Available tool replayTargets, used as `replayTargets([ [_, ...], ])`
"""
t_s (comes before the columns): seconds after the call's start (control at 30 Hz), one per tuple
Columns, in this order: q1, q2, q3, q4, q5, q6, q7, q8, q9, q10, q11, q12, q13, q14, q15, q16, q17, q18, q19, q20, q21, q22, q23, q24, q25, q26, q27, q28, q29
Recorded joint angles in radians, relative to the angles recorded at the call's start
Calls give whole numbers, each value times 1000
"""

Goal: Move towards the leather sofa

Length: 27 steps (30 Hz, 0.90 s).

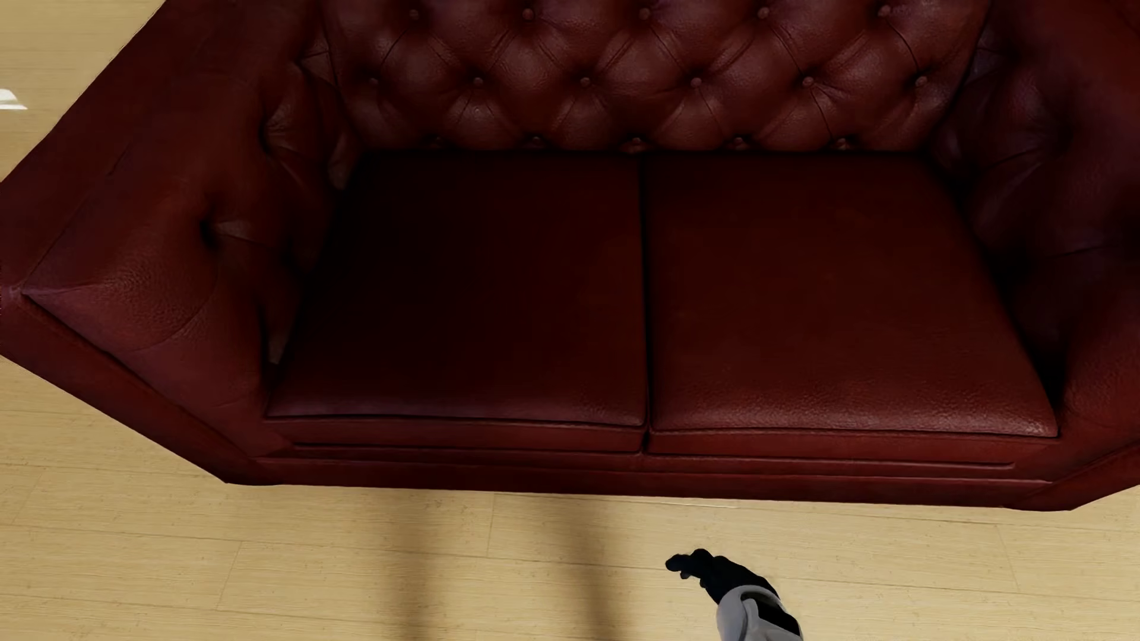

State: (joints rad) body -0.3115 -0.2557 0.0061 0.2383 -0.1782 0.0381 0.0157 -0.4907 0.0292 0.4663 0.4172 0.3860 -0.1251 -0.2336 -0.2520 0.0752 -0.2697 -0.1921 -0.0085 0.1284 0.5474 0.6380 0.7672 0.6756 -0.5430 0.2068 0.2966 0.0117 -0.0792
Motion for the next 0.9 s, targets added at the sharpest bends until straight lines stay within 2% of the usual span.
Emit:
replayTargets([
  [0.03, 19, 6, -5, 0, -5, 3, 18, 0, -2, -30, -6, -9, 21, 4, 7, 0, 7, -17, 9, -10, -7, -6, -5, 14, 7, -1, 2, 4, -5],
  [0.07, 36, 13, -10, -2, -13, 7, 41, -2, -4, -53, -12, -18, 44, -14, 16, -4, 16, -9, 20, -17, -19, -13, -2, 26, 16, 1, 10, 15, -12],
  [0.17, 74, 13, -15, -51, -67, 12, 87, 7, -5, -110, -14, -54, 113, -41, 48, -39, 51, 42, 58, -31, -82, -27, 46, 0, 51, -14, 67, 36, -32],
  [0.23, 81, -8, -12, -103, -119, 5, 106, 33, -2, -128, -4, -59, 139, -45, 70, -40, 73, 76, 84, -64, -76, -48, 102, 14, 50, -30, 99, 41, -10],
  [0.3, 78, -48, -9, -155, -171, -7, 138, 79, 6, -132, 16, -68, 153, -52, 94, -46, 77, 110, 105, -85, -20, -59, 137, 21, 32, -36, 96, 53, 40],
  [0.37, 68, -100, -7, -197, -211, -23, 181, 142, 17, -125, 38, -78, 164, -63, 115, -59, 78, 139, 123, -88, -19, -40, 125, -10, 51, -32, 89, 65, -16],
  [0.4, 63, -127, -9, -209, -220, -32, 205, 172, 24, -118, 50, -83, 164, -70, 124, -59, 75, 150, 113, -94, -17, -23, 111, -24, 47, -24, 89, 65, -49],
  [0.47, 57, -173, -18, -218, -226, -50, 249, 188, 34, -111, 83, -95, 152, -80, 129, -39, 69, 169, 11, -130, -4, 18, 76, -24, 15, -7, 100, 54, -46],
  [0.5, 57, -196, -23, -216, -210, -58, 268, 193, 38, -109, 120, -102, 142, -83, 100, -25, 68, 177, 1, -151, -1, 37, 59, -18, -3, 1, 107, 44, -33],
  [0.57, 53, -240, -33, -200, -133, -68, 300, 234, 41, -104, 222, -113, 120, -89, 34, 1, 69, 182, 15, -170, 15, 56, 41, -17, -37, 13, 111, 24, -17],
  [0.63, 47, -251, -35, -184, -49, -76, 327, 235, 39, -99, 283, -129, 115, -91, -28, 16, 66, 184, 27, -172, 26, 41, 23, -23, -57, 10, 104, 33, -1],
  [0.67, 49, -242, -35, -180, 1, -79, 336, 249, 35, -103, 283, -142, 122, -91, -34, 18, 66, 185, 36, -173, 21, 29, 12, -30, -54, 4, 97, 49, 4],
  [0.7, 53, -221, -34, -179, 54, -81, 342, 276, 30, -111, 260, -152, 133, -89, -14, 20, 69, 185, 7, -174, 9, 15, 6, -40, -39, -4, 88, 62, 10],
  [0.73, 60, -184, -30, -181, 74, -84, 344, 271, 24, -122, 200, -163, 146, -84, -25, 22, 73, 185, -56, -177, -3, 3, 5, -50, -18, -11, 79, 70, 17],
  [0.77, 67, -140, -27, -184, 81, -85, 341, 257, 18, -132, 128, -174, 158, -78, -41, 23, 79, 183, -74, -179, -6, -7, 12, -59, 1, -14, 72, 76, 28],
  [0.9, 65, -62, -15, -162, 111, -68, 319, 226, 6, -115, -2, -169, 124, -78, 1, -2, 95, 177, -59, -155, 84, -49, 98, -88, 10, -28, 72, 122, 67],
])
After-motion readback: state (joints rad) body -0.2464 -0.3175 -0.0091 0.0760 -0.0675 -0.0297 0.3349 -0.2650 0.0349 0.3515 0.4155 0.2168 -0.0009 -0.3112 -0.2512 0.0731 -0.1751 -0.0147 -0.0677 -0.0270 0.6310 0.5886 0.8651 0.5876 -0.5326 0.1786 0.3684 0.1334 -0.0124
